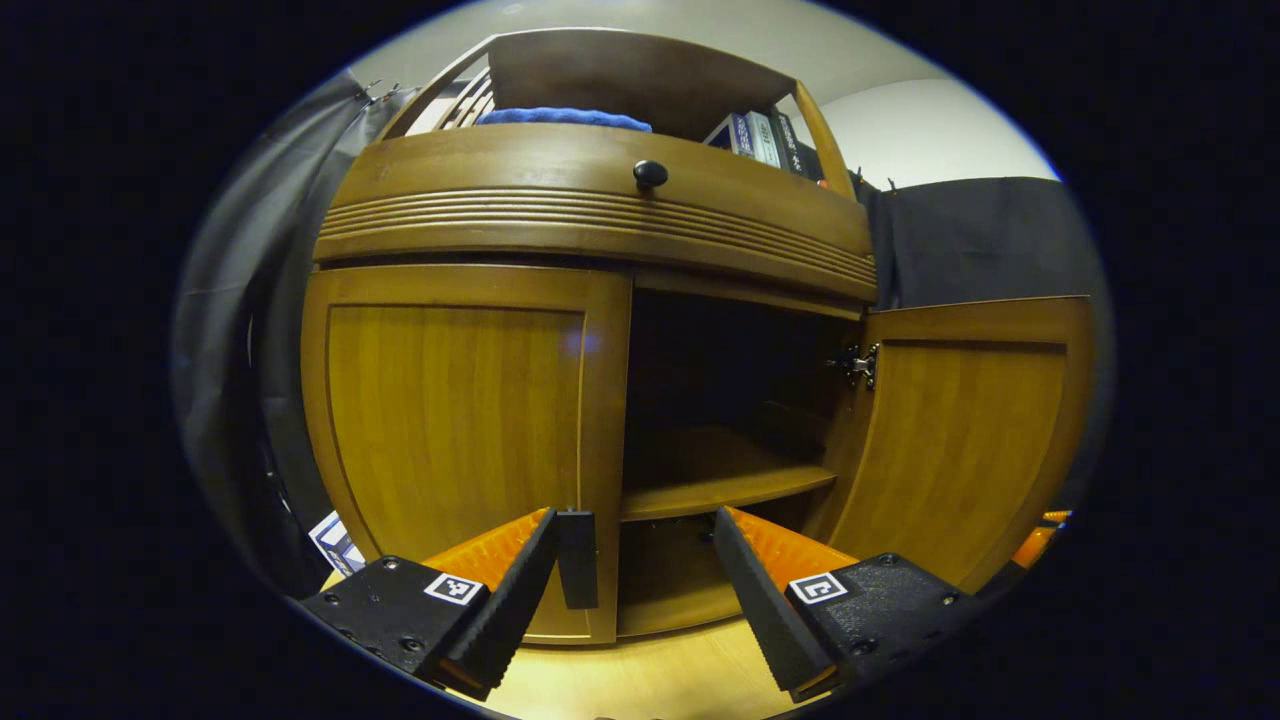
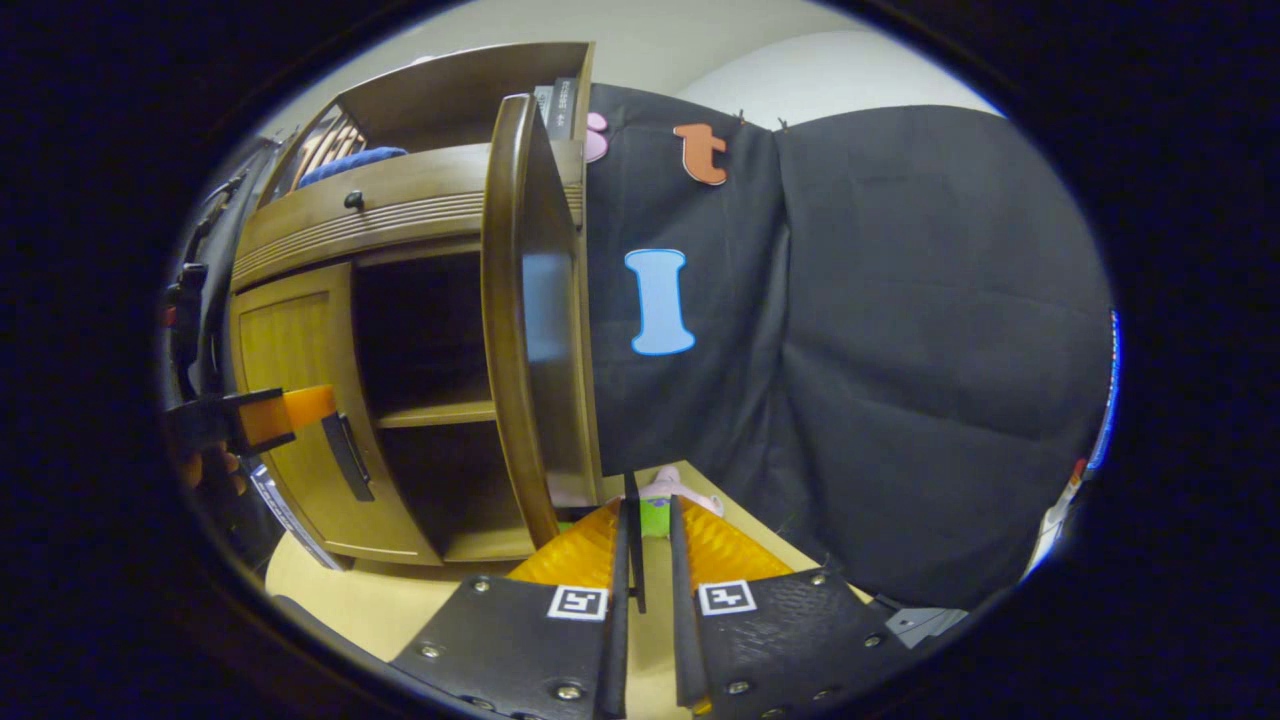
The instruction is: Open the right door of the double-door shoe cabinet with the right hand, and open the left door with the left hand.
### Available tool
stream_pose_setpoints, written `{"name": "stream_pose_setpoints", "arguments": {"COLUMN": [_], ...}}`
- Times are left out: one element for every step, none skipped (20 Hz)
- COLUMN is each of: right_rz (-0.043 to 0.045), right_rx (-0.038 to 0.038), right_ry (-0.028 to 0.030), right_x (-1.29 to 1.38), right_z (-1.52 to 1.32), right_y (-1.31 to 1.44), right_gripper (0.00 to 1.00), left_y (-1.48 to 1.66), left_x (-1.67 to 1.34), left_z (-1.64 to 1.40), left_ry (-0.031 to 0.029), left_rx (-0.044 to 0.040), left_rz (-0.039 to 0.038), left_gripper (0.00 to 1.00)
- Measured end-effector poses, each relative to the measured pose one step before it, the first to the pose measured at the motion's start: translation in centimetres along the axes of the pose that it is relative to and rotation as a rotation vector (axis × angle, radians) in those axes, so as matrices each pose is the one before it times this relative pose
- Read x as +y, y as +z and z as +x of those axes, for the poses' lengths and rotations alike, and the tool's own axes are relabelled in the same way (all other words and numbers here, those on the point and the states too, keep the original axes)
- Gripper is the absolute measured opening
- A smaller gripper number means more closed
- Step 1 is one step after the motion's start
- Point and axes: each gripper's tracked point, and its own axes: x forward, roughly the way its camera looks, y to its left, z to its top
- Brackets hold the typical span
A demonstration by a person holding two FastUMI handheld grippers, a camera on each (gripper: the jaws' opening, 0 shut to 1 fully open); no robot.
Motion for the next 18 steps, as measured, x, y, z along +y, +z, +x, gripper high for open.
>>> {"name": "stream_pose_setpoints", "arguments": {"right_rz": [-0.00335, -0.00585, -0.00494, 0.00217, 0.00881, 0.00618, 0.00547, 0.00866, 0.01151, 0.00719, -0.00080, -0.00288, 0.00135, 0.00251, -0.00506, -0.00862, -0.00701, -0.00628], "right_rx": [-0.00411, -0.00660, -0.00446, -0.00196, -0.00034, 0.00114, 0.00149, 0.00029, -0.00186, -0.00297, -0.00497, -0.00590, -0.00508, -0.00416, -0.00501, -0.00676, -0.00909, -0.01217], "right_ry": [-0.00214, -0.00774, -0.01166, -0.01313, -0.01112, -0.01692, -0.00525, -0.00289, -0.00270, -0.00601, -0.00919, -0.00352, 0.00767, 0.00290, 0.00037, 0.00100, -0.00302, -0.00782], "right_x": [-0.383, -0.509, -0.769, -0.893, -0.769, -0.807, -0.496, -0.401, -0.393, -0.538, -0.446, -0.131, 0.063, 0.037, -0.028, -0.194, -0.194, -0.302], "right_z": [-0.040, -0.089, 0.156, 0.150, 0.200, 0.206, 0.153, 0.110, 0.134, 0.086, 0.058, 0.144, 0.167, 0.172, 0.046, -0.055, 0.110, -0.019], "right_y": [0.188, 0.199, 0.220, 0.166, 0.116, -0.009, 0.009, 0.069, 0.162, 0.051, 0.235, 0.196, 0.293, 0.248, 0.236, 0.325, 0.476, 0.466], "right_gripper": [0.19, 0.19, 0.19, 0.19, 0.19, 0.19, 0.18, 0.18, 0.18, 0.19, 0.18, 0.18, 0.18, 0.18, 0.19, 0.18, 0.18, 0.18], "left_y": [0.175, 0.241, 0.294, 0.099, 0.199, 0.060, 0.169, -0.007, 0.077, -0.005, 0.058, -0.030, 0.079, -0.011, -0.053, -0.062, -0.041, -0.161], "left_x": [-0.074, -0.197, -0.200, -0.086, -0.089, -0.132, 0.053, 0.118, 0.069, 0.100, 0.144, 0.176, 0.205, 0.107, 0.118, 0.131, 0.104, 0.102], "left_z": [0.374, 0.172, 0.226, 0.164, 0.152, 0.030, 0.068, 0.046, -0.012, -0.009, 0.010, 0.064, 0.102, 0.031, 0.072, 0.051, 0.050, 0.001], "left_ry": [0.00808, 0.00666, 0.00546, 0.00501, 0.00160, 0.00315, 0.00631, 0.00505, 0.00453, 0.00667, 0.00659, 0.00889, 0.00844, 0.00770, 0.00743, 0.00685, 0.00776, 0.00694], "left_rx": [-0.00472, -0.00667, -0.00742, -0.00466, -0.00644, -0.00386, -0.00355, -0.00199, -0.00153, -0.00007, -0.00007, -0.00031, -0.00204, 0.00109, 0.00271, 0.00084, 0.00096, 0.00187], "left_rz": [0.00085, 0.00382, 0.00735, 0.00694, 0.00619, 0.00664, 0.00558, 0.00417, 0.00481, 0.00540, 0.00520, 0.00294, -0.00002, 0.00089, 0.00248, 0.00043, -0.00148, -0.00143], "left_gripper": [0.92, 0.96, 0.96, 0.92, 0.92, 0.92, 0.96, 0.96, 0.96, 0.96, 0.96, 0.96, 0.96, 0.92, 0.95, 0.96, 0.92, 0.96]}}
